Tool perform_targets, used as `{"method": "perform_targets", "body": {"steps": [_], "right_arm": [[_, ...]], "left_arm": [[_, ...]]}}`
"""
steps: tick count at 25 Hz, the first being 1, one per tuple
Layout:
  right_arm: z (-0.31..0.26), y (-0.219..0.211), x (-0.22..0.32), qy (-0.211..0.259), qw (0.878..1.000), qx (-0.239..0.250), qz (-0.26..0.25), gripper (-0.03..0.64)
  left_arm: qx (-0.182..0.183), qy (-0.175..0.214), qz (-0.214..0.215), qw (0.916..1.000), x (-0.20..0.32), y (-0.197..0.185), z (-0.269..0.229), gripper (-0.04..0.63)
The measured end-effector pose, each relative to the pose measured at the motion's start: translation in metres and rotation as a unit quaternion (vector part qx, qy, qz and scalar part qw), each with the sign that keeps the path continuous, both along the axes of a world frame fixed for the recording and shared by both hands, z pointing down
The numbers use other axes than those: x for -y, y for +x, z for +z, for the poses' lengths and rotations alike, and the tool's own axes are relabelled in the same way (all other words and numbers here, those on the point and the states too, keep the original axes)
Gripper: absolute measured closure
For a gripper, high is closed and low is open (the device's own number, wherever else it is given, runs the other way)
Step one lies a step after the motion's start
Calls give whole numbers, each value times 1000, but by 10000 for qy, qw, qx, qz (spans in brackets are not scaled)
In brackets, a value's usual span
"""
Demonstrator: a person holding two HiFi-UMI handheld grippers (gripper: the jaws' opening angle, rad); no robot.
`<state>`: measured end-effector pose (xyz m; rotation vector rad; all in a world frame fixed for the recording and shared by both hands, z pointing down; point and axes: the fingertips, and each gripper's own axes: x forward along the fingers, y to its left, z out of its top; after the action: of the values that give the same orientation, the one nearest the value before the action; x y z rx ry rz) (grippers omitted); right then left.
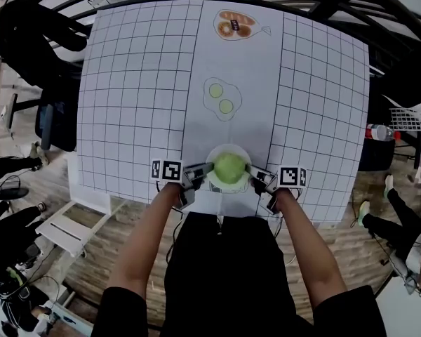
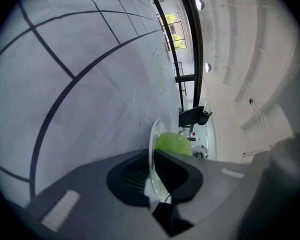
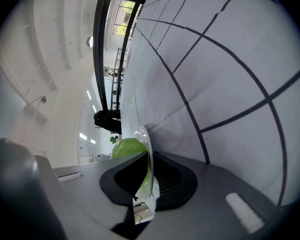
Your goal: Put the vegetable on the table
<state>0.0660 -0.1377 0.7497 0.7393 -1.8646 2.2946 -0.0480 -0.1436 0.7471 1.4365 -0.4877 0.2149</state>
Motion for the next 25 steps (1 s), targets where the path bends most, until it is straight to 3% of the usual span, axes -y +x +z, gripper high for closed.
{"method": "perform_targets", "body": {"steps": [8, 13, 20, 25], "right_arm": [[-1, 2, 1, -40, 9999, -110, 80, 561], [2, 6, -3, -92, 9989, -465, -67, 547], [3, 16, -7, -267, 9972, -691, 41, 526], [5, 23, -15, -239, 9968, -753, 145, 536]], "left_arm": [[104, 2, 105, 9999, -8, -1, -1, 559], [-232, -240, -343, 9989, -6, -3, -4, 533], [-71, -97, -286, 9995, -8, -4, -4, 517], [-258, -115, -424, 9987, -10, -6, -9, 472]]}}
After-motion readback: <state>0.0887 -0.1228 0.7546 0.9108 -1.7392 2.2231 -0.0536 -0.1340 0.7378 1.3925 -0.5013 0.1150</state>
